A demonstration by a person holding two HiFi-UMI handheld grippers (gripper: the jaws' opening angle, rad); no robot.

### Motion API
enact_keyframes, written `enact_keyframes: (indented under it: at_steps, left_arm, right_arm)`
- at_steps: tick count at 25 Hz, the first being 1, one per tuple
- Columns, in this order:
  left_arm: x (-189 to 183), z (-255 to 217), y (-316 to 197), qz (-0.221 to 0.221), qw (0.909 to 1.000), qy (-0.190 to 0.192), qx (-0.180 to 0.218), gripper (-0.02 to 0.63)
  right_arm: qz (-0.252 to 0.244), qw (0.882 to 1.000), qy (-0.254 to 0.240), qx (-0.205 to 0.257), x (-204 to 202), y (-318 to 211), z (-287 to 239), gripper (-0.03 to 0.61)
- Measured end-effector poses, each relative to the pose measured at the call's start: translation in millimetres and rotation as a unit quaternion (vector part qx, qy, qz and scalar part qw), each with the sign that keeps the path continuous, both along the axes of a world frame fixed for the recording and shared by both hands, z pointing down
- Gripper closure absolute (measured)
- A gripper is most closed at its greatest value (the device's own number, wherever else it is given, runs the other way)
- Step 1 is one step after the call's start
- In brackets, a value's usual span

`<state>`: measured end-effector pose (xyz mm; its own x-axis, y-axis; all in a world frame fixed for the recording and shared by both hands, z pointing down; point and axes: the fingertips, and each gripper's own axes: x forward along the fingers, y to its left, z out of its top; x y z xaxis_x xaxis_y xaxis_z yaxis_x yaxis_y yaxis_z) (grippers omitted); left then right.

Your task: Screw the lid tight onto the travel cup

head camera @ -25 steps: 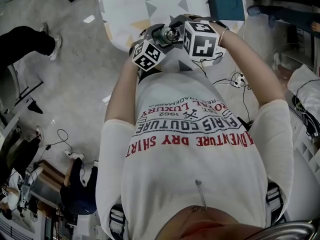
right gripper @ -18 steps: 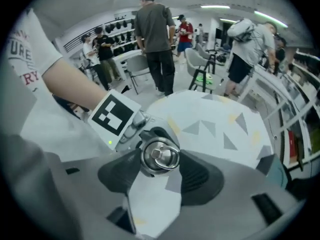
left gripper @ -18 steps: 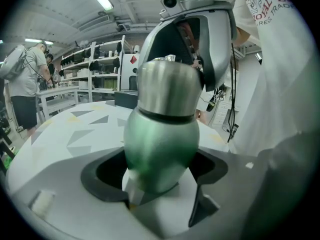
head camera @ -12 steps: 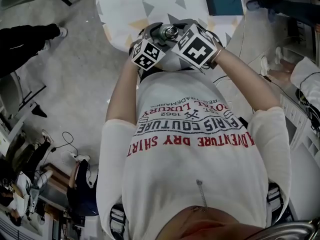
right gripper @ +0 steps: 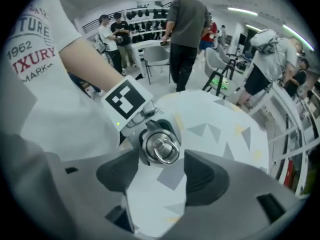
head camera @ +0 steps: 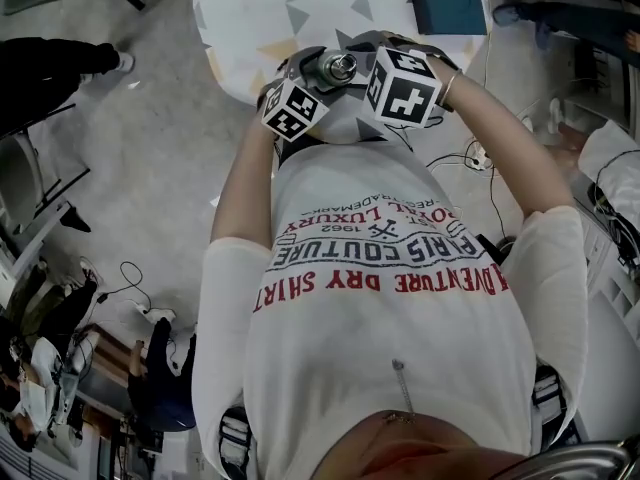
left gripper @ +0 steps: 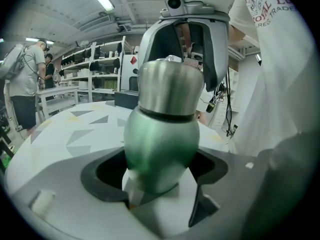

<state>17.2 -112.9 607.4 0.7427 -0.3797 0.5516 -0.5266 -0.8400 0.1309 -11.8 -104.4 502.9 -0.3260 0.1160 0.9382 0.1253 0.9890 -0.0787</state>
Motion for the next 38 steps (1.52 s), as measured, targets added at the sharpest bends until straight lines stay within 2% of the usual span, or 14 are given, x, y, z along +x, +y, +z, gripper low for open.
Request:
enact_keyframes:
  at_steps: [3, 7, 9, 12, 16, 21, 25, 30, 33, 38]
  left_arm:
    - [-0.1, -1.3, 0.1, 0.000, 1.0000, 0.000, 0.001, 0.230]
    - [0.7, -0.6, 0.6, 0.000, 1.0000, -0.002, 0.000, 0.230]
    - [0.7, -0.4, 0.0, 0.000, 1.0000, -0.003, -0.001, 0.230]
    - [0.2, 1.0, 0.2, 0.001, 1.0000, -0.005, -0.002, 0.230]
    - [0.2, 1.2, 0.6, -0.003, 1.0000, -0.008, -0.002, 0.230]
    - [0.9, 0.8, 2.1, -0.002, 0.9999, -0.010, -0.003, 0.230]
    - [-1.3, 0.6, 0.8, -0.004, 0.9999, -0.009, -0.003, 0.230]
    - [0.6, 0.7, 3.3, -0.004, 0.9999, -0.011, -0.004, 0.230]
    - [1.7, -1.1, 3.2, -0.002, 0.9999, -0.010, -0.005, 0.229]
    - [3.4, -2.6, 3.0, -0.002, 0.9999, -0.010, -0.012, 0.229]
  right_arm:
    - [-0.067, 0.998, 0.012, 0.008, -3.1, 1.6, 1.7, 0.319]
    - [-0.149, 0.988, 0.022, 0.019, -5.7, 5.8, 6.9, 0.319]
    - [-0.165, 0.986, 0.030, 0.014, -5.4, 7.2, 9.2, 0.335]
    - [-0.158, 0.987, 0.025, 0.005, -6.0, 7.4, 10.4, 0.337]
    - [-0.112, 0.994, 0.007, -0.008, -7.0, 6.4, 9.4, 0.337]
    - [0.022, 0.999, -0.022, -0.016, -7.9, 3.4, 7.4, 0.337]
    - [0.130, 0.990, -0.046, -0.005, -10.2, -1.1, 6.5, 0.337]
    - [0.246, 0.967, -0.072, 0.002, -7.5, -0.2, 7.5, 0.337]
    - [0.250, 0.965, -0.082, 0.013, -6.0, -1.3, 5.3, 0.337]
    - [0.241, 0.966, -0.092, -0.006, -4.1, 1.8, 4.8, 0.332]
